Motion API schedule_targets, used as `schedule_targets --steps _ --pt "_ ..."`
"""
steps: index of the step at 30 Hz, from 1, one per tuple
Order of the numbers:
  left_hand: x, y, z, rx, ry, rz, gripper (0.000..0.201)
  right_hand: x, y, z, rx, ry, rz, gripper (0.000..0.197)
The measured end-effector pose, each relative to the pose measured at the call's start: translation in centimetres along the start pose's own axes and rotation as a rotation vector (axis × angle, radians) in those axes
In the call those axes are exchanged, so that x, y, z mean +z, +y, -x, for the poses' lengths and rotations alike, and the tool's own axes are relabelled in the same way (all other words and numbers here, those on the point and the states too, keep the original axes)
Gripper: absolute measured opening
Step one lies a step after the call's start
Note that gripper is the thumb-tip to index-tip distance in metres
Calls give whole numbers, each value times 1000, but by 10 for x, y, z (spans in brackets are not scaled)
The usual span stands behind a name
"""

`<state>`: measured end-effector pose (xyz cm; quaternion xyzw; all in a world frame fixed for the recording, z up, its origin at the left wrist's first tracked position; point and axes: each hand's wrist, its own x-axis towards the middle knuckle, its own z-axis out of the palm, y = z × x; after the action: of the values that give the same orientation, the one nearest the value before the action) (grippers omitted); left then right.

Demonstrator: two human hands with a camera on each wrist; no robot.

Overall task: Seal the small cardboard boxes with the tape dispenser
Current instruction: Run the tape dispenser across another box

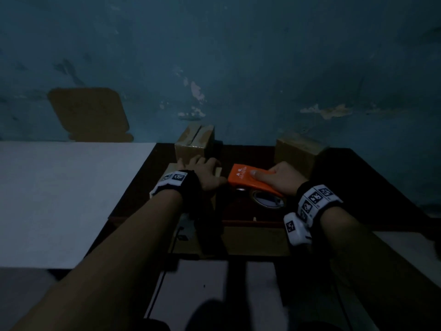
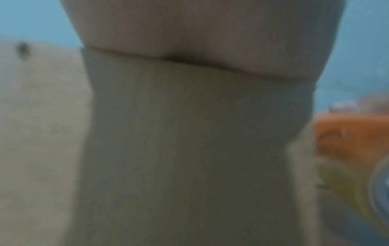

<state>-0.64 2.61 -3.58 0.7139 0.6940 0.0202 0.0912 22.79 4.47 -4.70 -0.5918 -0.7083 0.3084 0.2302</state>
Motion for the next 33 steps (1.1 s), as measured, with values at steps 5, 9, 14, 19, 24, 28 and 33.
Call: schedule_targets --steps 5,9,14,19,24,28,33 --pt "-7 -4 11 161 156 113 60 -2 0 5 16 46 -11 57" --pt "-11 1 24 109 223 -185 61 -7 -3 14 15 97 -32 57" --pt "-17 -5 35 134 130 -121 35 -11 -6 17 -1 115 -50 56" --pt "-4 -14 39 269 52 284 31 -19 -15 23 -54 93 -80 57" --pt "5 -20 35 323 170 457 30 -26 -19 29 -131 44 -93 55" --pt "-7 -7 36 180 220 714 30 -31 -22 29 -164 32 -134 68" --pt "-7 12 38 120 123 645 33 -35 -31 29 -189 45 -180 57"
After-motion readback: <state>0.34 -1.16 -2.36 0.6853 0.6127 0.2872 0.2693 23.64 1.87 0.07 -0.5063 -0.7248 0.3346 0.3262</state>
